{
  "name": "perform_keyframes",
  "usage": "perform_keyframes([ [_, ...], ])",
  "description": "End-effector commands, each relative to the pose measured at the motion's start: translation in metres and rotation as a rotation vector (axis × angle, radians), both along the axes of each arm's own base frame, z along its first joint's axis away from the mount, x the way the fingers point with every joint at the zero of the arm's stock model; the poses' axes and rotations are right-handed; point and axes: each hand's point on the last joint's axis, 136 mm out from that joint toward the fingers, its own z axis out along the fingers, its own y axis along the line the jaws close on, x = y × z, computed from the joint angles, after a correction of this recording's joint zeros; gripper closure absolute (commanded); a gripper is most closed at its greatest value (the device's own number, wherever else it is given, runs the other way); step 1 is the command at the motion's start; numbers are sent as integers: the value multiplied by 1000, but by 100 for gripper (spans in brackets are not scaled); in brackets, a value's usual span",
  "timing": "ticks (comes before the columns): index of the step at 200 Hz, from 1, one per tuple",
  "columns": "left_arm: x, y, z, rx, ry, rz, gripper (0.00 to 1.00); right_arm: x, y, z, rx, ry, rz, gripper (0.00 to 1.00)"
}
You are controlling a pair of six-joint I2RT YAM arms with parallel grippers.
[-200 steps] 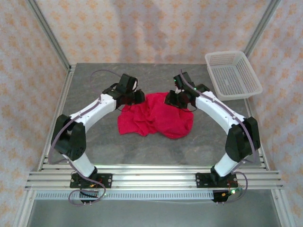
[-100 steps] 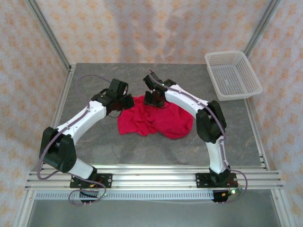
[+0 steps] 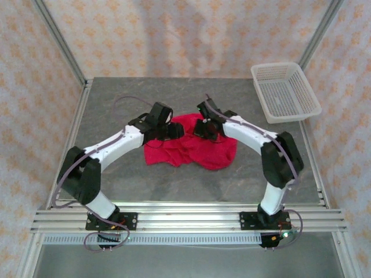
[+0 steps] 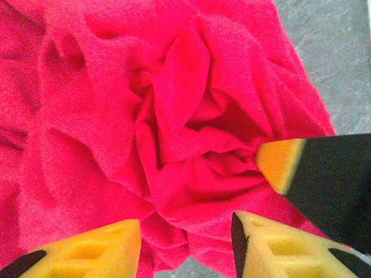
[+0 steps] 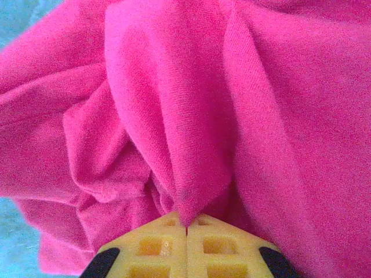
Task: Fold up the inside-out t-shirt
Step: Turn the T-shirt inside out at the center of the table.
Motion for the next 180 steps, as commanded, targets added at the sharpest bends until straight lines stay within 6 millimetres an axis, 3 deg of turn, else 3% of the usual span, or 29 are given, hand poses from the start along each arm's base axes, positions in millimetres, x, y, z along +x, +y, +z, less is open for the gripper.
perform_keyframes([
  [1, 19, -13, 8, -56, -28, 4, 52, 12, 13, 21, 202, -76, -26, 100],
  [52, 38, -28, -11, -53, 12, -7, 51, 2, 14, 23, 246, -89, -8, 100],
  [110, 45, -34, -43, 21, 63, -20, 52, -1, 10, 35, 240, -113, -2, 100],
  [122, 46, -33, -45, 33, 65, -18, 57, -1, 9, 37, 236, -119, -2, 100],
  [124, 46, -32, -54, 44, 83, -18, 59, -1, 9, 37, 235, -120, -3, 100],
  [133, 47, -32, -59, 54, 92, -17, 72, -1, 8, 37, 232, -119, -4, 100],
  [147, 51, -33, -53, 49, 77, -6, 99, -2, 6, 35, 224, -118, -5, 100],
  [164, 59, -28, -32, 47, 50, 19, 100, -4, 1, 31, 200, -118, -12, 100],
  [166, 61, -27, -19, 36, 27, 23, 100, -4, 1, 30, 195, -117, -12, 100],
  [180, 67, -23, 22, 24, -33, 37, 100, -8, -6, 20, 160, -110, -19, 100],
])
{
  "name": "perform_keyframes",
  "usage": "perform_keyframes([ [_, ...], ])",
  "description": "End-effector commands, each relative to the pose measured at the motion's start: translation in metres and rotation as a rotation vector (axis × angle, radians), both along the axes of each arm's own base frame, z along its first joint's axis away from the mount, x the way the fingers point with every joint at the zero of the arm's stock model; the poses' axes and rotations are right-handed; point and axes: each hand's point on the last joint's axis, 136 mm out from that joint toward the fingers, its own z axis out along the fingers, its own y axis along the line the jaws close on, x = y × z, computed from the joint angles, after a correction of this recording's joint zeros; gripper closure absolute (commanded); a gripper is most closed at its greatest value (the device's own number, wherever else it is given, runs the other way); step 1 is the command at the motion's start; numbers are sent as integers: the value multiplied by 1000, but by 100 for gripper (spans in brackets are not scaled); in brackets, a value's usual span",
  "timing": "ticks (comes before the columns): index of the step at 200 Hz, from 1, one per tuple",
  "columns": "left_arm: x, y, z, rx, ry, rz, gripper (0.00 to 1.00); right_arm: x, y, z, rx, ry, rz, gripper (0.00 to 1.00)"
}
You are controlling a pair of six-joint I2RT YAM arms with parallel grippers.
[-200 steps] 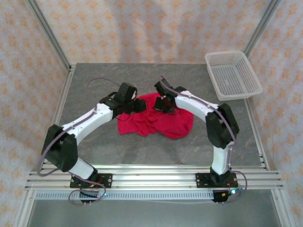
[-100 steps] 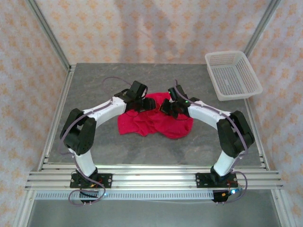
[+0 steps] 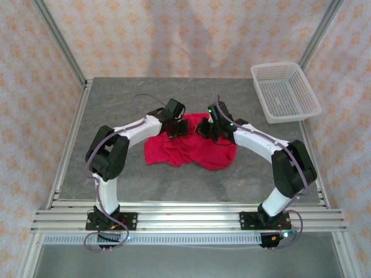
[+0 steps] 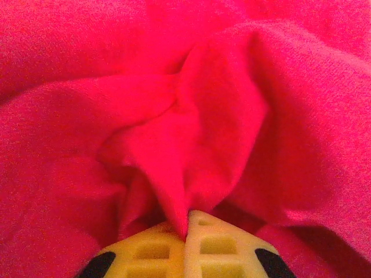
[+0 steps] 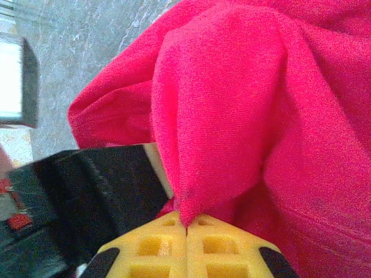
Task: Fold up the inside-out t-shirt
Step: Turn the T-shirt inside out at the center of the table.
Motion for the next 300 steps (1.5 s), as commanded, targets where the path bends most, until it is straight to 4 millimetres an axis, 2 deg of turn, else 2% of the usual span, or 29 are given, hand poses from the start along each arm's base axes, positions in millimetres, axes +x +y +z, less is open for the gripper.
perform_keyframes([
  [1, 18, 6, 78, -18, -136, 34, 100, -7, -13, -5, -62, -21, -15, 100],
  [29, 17, 12, 163, -73, -287, 47, 100, -17, -33, -39, -150, 33, -55, 100],
  [42, 10, 16, 184, -102, -336, 58, 100, -23, -41, -54, -182, 65, -76, 100],
  [54, 1, 19, 191, -137, -363, 69, 100, -26, -44, -62, -187, 82, -93, 100],
  [70, -11, 23, 180, -173, -362, 86, 100, -28, -45, -63, -177, 84, -105, 100],
  [88, -23, 27, 151, -182, -328, 99, 100, -29, -44, -59, -171, 87, -95, 100],
  [111, -39, 28, 104, -201, -251, 101, 100, -34, -45, -43, -164, 71, -81, 100],
  [135, -52, 37, 64, -163, -186, 120, 100, -42, -43, -1, -87, -40, -49, 100],
  [152, -53, 36, 49, -167, -160, 125, 100, -53, -34, 37, 33, -158, 20, 100],
  [170, -49, 30, 49, -188, -156, 121, 100, -62, -40, 65, 95, -283, 18, 100],
  [189, -41, 22, 61, -215, -173, 116, 100, -70, -56, 64, 76, -333, -11, 100],
  [201, -37, 16, 68, -230, -184, 110, 100, -75, -63, 48, 48, -323, -23, 100],
  [226, -30, 3, 77, -271, -195, 103, 100, -88, -80, -22, -51, -182, -67, 100],
  [236, -29, -3, 78, -290, -197, 100, 100, -94, -83, -44, -84, -104, -69, 89],
  [248, -28, -9, 79, -295, -198, 92, 100, -98, -84, -54, -120, -31, -66, 77],
  [261, -30, -12, 76, -289, -190, 81, 100, -95, -81, -42, -139, -18, -57, 74],
  [276, -31, -14, 75, -286, -186, 75, 100, -89, -75, -12, -154, -62, -54, 74],
  [300, -33, -12, 75, -283, -187, 76, 100, -84, -59, 23, -135, -112, -34, 91],
])
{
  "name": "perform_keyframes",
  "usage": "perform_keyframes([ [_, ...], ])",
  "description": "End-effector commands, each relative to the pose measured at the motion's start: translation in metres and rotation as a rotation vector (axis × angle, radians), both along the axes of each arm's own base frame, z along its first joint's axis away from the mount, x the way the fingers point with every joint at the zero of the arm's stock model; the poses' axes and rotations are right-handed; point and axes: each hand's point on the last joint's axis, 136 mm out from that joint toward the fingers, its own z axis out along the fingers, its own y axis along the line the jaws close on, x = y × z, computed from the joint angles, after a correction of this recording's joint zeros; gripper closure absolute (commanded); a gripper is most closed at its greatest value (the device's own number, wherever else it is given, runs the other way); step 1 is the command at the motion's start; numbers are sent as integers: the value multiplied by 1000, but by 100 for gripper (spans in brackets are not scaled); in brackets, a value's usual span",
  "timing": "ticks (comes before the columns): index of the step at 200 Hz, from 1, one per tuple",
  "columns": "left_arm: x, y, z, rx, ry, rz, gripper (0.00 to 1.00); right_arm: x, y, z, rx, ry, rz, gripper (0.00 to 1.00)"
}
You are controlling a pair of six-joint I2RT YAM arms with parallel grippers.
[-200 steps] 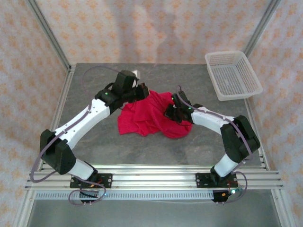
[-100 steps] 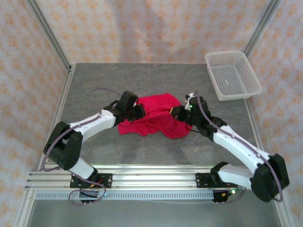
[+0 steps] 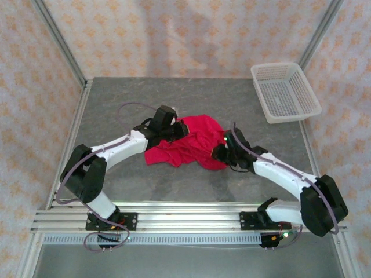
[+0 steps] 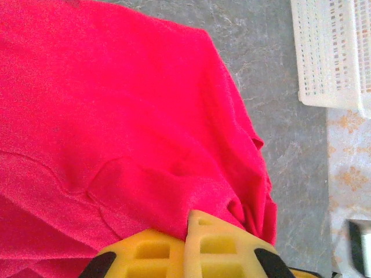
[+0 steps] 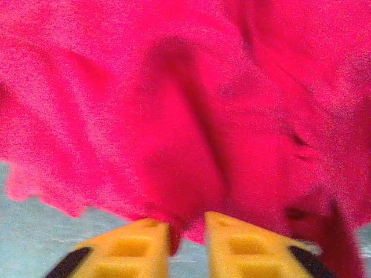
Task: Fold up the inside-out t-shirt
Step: Turn the T-shirt inside out at the center of the table.
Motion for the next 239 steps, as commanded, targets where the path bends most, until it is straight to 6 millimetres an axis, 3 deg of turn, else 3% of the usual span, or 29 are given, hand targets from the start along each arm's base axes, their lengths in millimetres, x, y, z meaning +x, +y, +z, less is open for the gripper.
perform_keyframes([
  [1, 5, -5, 12, -27, -31, 2, 100, 8, 10, 46, 3, -83, 8, 92],
  [32, 4, -4, 12, -25, -28, 1, 100, 16, 38, 51, 9, -80, 60, 93],
  [62, 2, -4, 10, -15, -24, -4, 100, 37, 48, 35, -73, -69, 72, 70],
  [102, -2, 2, 14, 5, -33, -1, 100, 70, 59, 12, -170, -65, 85, 59],
  [117, -3, 3, 16, 7, -37, 0, 100, 82, 59, 1, -195, -50, 72, 64],
  [135, -4, 4, 18, 11, -41, -3, 100, 93, 53, -1, -200, -40, 48, 92],
  [143, -5, 6, 18, 20, -41, -4, 100, 95, 50, 7, -189, -51, 39, 100],
  [173, -2, 8, 19, 43, -47, -6, 100, 90, 40, 50, -146, -94, 36, 100],
  [212, 8, 6, 18, 46, -44, -10, 100, 68, 31, 106, -30, -143, 62, 100],
  [239, 13, 0, 19, 42, -42, -25, 100, 60, 20, 131, 64, -162, 41, 100],
])
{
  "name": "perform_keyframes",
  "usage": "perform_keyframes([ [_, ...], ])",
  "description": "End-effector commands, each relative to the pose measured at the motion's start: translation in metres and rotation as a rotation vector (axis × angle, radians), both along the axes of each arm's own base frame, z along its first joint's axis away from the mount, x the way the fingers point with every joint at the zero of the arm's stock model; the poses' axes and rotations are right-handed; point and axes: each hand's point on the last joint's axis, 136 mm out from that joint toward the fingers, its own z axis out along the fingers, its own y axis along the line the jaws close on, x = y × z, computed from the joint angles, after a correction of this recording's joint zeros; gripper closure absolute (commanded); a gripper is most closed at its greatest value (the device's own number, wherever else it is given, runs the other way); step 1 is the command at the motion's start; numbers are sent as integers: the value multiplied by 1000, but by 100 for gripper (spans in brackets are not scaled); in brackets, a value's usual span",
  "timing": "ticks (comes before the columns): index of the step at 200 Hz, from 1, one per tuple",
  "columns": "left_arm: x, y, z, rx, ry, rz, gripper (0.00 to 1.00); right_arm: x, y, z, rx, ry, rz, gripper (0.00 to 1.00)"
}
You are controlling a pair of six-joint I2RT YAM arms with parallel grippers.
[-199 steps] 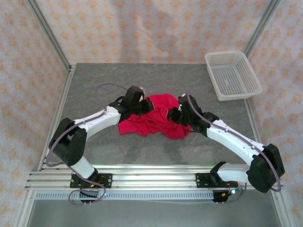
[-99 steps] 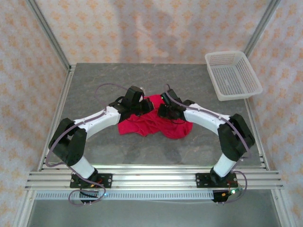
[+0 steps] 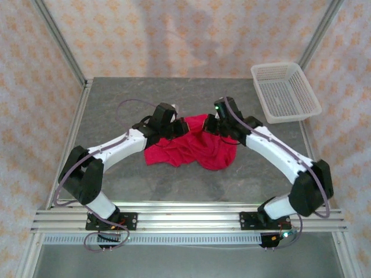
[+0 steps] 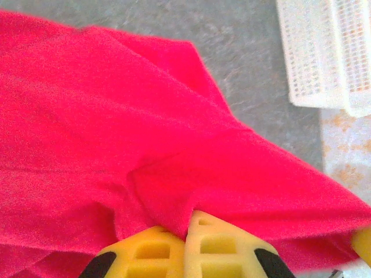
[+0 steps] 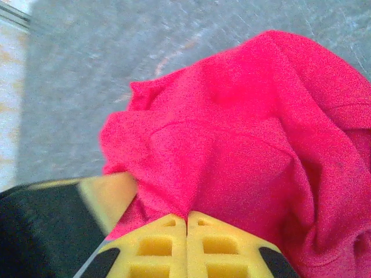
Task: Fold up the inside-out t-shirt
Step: Turn the T-shirt inside out at the center of the table.
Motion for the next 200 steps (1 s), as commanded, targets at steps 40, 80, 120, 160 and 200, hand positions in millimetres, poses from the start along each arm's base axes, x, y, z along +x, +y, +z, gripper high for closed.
perform_keyframes([
  [40, 13, -8, 0, 2, 0, -17, 100, 26, -51, 5, 109, 6, -124, 100],
  [80, 25, -42, 9, -108, -3, -43, 100, 64, -85, -84, -94, 140, -186, 100],
  [120, 35, -56, 5, -94, 16, -56, 100, 52, -85, -78, -115, 140, -216, 100],
  [160, 38, -48, 1, -37, 27, -52, 100, 9, -58, -38, -133, 76, -138, 79],
  [200, 43, -33, -5, -19, 47, -14, 100, -20, -22, -38, -156, 85, -92, 74],
])
